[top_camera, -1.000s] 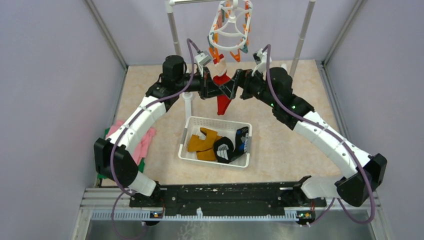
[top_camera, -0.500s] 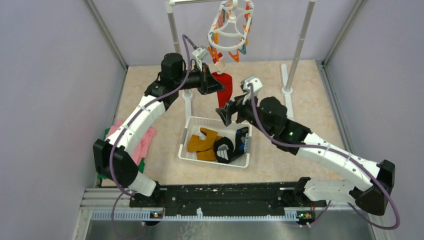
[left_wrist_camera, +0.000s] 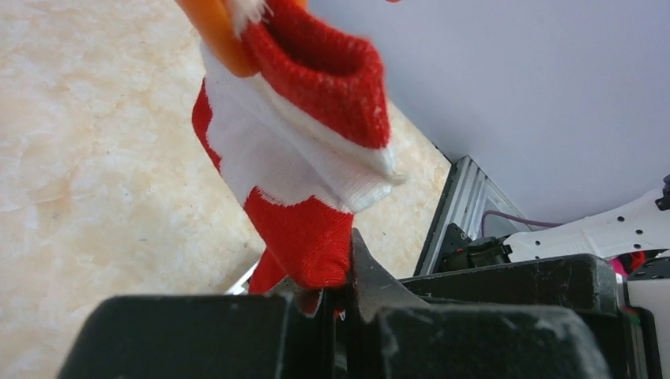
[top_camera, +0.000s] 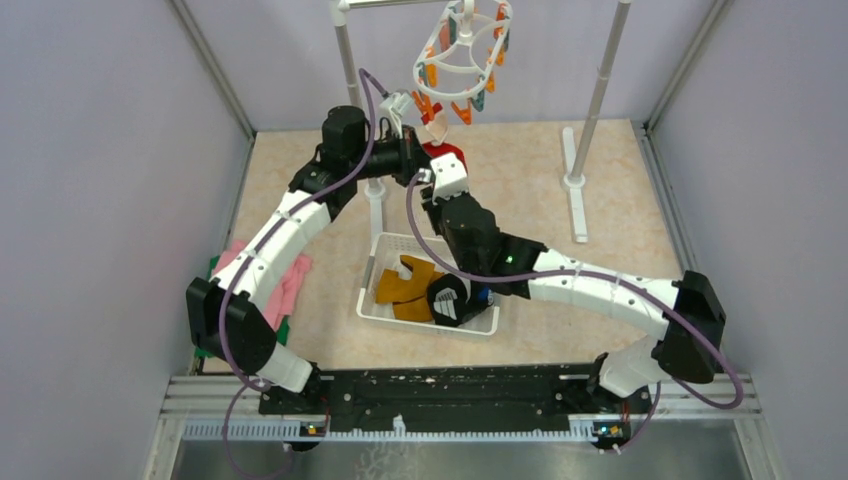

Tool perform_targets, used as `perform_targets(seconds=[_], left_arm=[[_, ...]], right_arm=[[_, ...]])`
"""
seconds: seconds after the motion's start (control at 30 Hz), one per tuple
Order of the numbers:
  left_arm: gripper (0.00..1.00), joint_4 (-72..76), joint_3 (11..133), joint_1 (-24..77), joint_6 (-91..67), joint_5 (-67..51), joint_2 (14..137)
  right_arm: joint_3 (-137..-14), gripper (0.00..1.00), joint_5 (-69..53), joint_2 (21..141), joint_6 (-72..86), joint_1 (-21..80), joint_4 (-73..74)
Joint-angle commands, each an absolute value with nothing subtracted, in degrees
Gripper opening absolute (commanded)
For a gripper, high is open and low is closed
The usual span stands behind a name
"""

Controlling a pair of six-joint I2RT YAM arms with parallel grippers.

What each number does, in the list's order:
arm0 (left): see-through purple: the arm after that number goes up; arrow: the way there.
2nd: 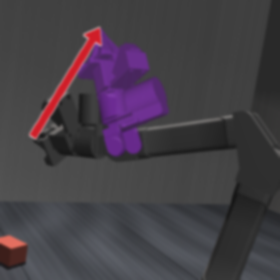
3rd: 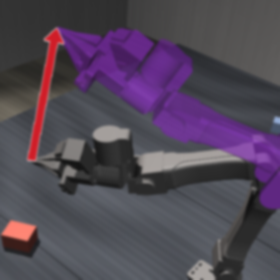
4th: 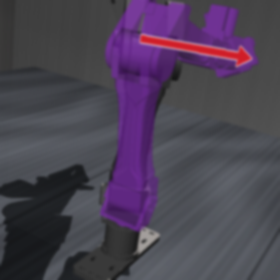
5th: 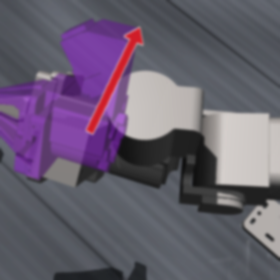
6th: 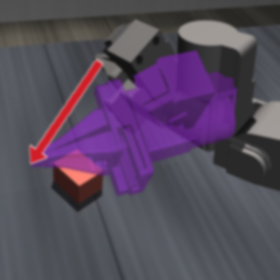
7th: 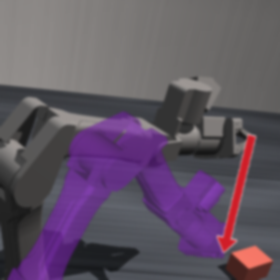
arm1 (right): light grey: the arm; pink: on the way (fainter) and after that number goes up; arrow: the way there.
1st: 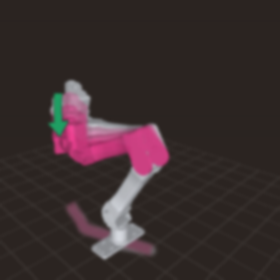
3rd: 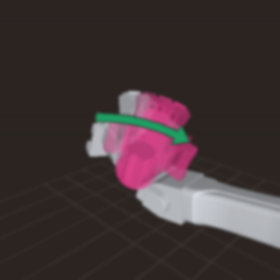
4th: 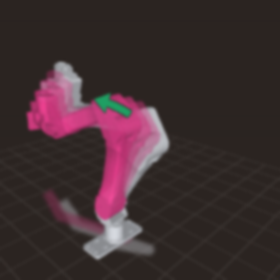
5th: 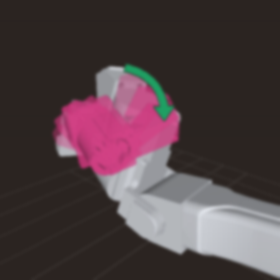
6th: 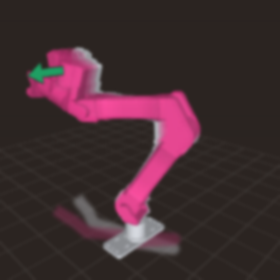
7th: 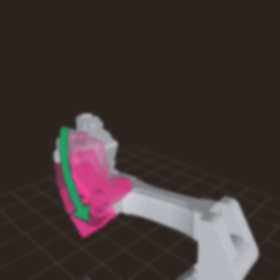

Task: Remove the socks clipped to the hanger

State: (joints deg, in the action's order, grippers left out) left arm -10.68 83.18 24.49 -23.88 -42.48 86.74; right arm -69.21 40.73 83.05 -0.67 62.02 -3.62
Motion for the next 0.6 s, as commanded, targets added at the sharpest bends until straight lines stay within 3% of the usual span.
perform_targets(seconds=[0.0, 0.03, 0.1, 0.13, 0.2, 0.23, 0.4, 0.57], left_arm=[[0.06, -7.76, 82.04, 24.52, -27.68, -44.58, 83.82], [0.07, -7.70, 81.62, 24.52, -28.21, -45.21, 83.57], [0.27, -8.06, 81.07, 24.33, -28.63, -46.16, 82.72], [0.42, -8.42, 80.68, 23.96, -28.58, -46.53, 82.22], [0.93, -9.52, 80.22, 23.02, -27.22, -47.39, 80.88], [0.98, -10.85, 80.58, 22.54, -25.45, -47.36, 80.43], [0.99, -18.71, 84.71, 20.40, -16.85, -41.27, 79.76], [0.96, -11.73, 81.71, 18.99, -20.64, -49.30, 78.53]], right_arm=[[-69.29, 0.26, 47.65, 81.41, -2.04, 62.01, -11.68], [-68.38, 0.21, 46.35, 80.61, -1.83, 61.75, -12.73], [-66.58, 0.07, 41.60, 78.53, 1.13, 60.18, -13.39], [-65.52, 0.00, 38.83, 77.29, 3.22, 59.10, -13.36], [-63.34, 0.00, 34.09, 74.93, 6.49, 56.93, -13.47], [-62.68, 0.00, 32.25, 74.11, 7.58, 56.08, -13.34], [-61.40, 0.00, 26.92, 73.25, 9.66, 54.69, -11.55], [-60.64, 0.00, 22.23, 73.78, 13.07, 53.10, -12.89]])
